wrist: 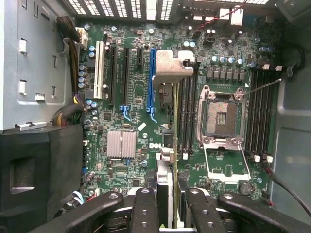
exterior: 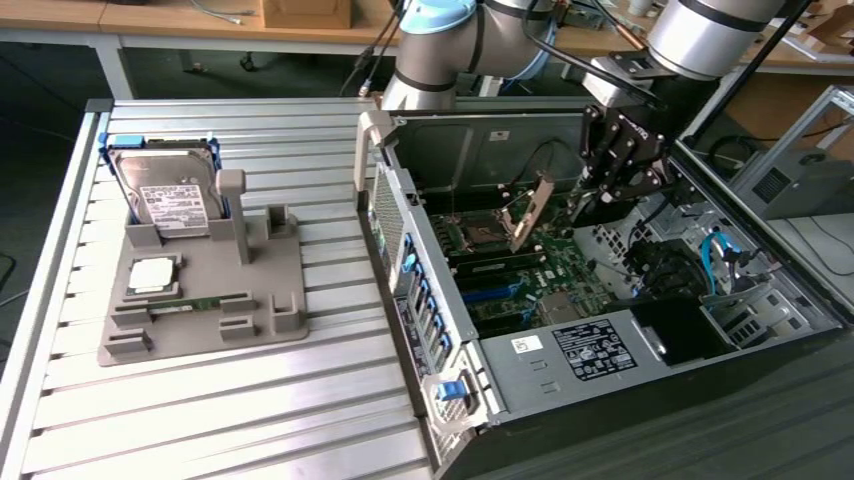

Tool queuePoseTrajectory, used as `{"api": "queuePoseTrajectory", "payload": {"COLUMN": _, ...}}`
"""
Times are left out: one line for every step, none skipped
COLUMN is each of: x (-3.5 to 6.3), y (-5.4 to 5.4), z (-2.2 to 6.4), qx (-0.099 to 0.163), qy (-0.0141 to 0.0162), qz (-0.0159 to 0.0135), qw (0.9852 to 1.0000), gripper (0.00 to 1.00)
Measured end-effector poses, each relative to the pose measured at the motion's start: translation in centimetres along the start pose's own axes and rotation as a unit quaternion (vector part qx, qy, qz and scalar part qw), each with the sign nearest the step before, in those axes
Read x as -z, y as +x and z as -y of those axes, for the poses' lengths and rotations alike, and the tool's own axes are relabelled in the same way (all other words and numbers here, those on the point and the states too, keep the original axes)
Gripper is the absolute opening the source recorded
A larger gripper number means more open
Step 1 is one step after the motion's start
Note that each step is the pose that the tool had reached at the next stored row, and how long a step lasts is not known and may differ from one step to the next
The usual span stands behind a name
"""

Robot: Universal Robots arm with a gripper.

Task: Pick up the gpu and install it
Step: 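Insert the gpu into the slot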

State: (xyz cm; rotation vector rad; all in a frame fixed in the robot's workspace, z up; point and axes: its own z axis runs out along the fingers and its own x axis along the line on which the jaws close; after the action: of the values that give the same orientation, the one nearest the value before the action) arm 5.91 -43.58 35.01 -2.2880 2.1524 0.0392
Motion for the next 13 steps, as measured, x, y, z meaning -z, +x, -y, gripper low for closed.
{"api": "queuePoseTrajectory", "payload": {"x": -0.01, "y": 0.03, "z": 0.00, "qx": 0.000, "qy": 0.0000, "qz": -0.0001, "qw": 1.0000, "gripper": 0.27}}
{"api": "queuePoseTrajectory", "payload": {"x": -0.03, "y": 0.06, "z": 0.00, "qx": 0.000, "qy": 0.0000, "qz": 0.0000, "qw": 1.0000, "gripper": 0.27}}
{"api": "queuePoseTrajectory", "payload": {"x": -0.04, "y": 0.08, "z": 0.00, "qx": 0.000, "qy": 0.0000, "qz": -0.0001, "qw": 1.0000, "gripper": 0.27}}
{"api": "queuePoseTrajectory", "payload": {"x": -0.05, "y": 0.11, "z": -0.01, "qx": 0.000, "qy": 0.0000, "qz": 0.0000, "qw": 1.0000, "gripper": 0.27}}
{"api": "queuePoseTrajectory", "payload": {"x": -0.07, "y": 0.14, "z": -0.01, "qx": 0.000, "qy": 0.0000, "qz": 0.0000, "qw": 1.0000, "gripper": 0.27}}
{"api": "queuePoseTrajectory", "payload": {"x": -0.09, "y": 0.16, "z": -0.02, "qx": 0.000, "qy": 0.0000, "qz": 0.0000, "qw": 1.0000, "gripper": 0.27}}
{"api": "queuePoseTrajectory", "payload": {"x": -0.10, "y": 0.18, "z": -0.02, "qx": 0.000, "qy": 0.0000, "qz": 0.0000, "qw": 1.0000, "gripper": 0.27}}
{"api": "queuePoseTrajectory", "payload": {"x": -0.11, "y": 0.19, "z": -0.02, "qx": 0.000, "qy": 0.0000, "qz": -0.0001, "qw": 1.0000, "gripper": 0.27}}
{"api": "queuePoseTrajectory", "payload": {"x": -0.11, "y": 0.19, "z": -0.04, "qx": 0.000, "qy": 0.0000, "qz": -0.0002, "qw": 1.0000, "gripper": 0.27}}
{"api": "queuePoseTrajectory", "payload": {"x": -0.13, "y": 0.19, "z": -0.08, "qx": 0.000, "qy": 0.0000, "qz": -0.0002, "qw": 1.0000, "gripper": 0.27}}
{"api": "queuePoseTrajectory", "payload": {"x": -0.15, "y": 0.19, "z": -0.11, "qx": 0.000, "qy": 0.0000, "qz": -0.0001, "qw": 1.0000, "gripper": 0.27}}
{"api": "queuePoseTrajectory", "payload": {"x": -0.17, "y": 0.19, "z": -0.15, "qx": 0.000, "qy": 0.0000, "qz": -0.0001, "qw": 1.0000, "gripper": 0.27}}
{"api": "queuePoseTrajectory", "payload": {"x": -0.19, "y": 0.19, "z": -0.19, "qx": 0.000, "qy": 0.0000, "qz": 0.0000, "qw": 1.0000, "gripper": 0.27}}
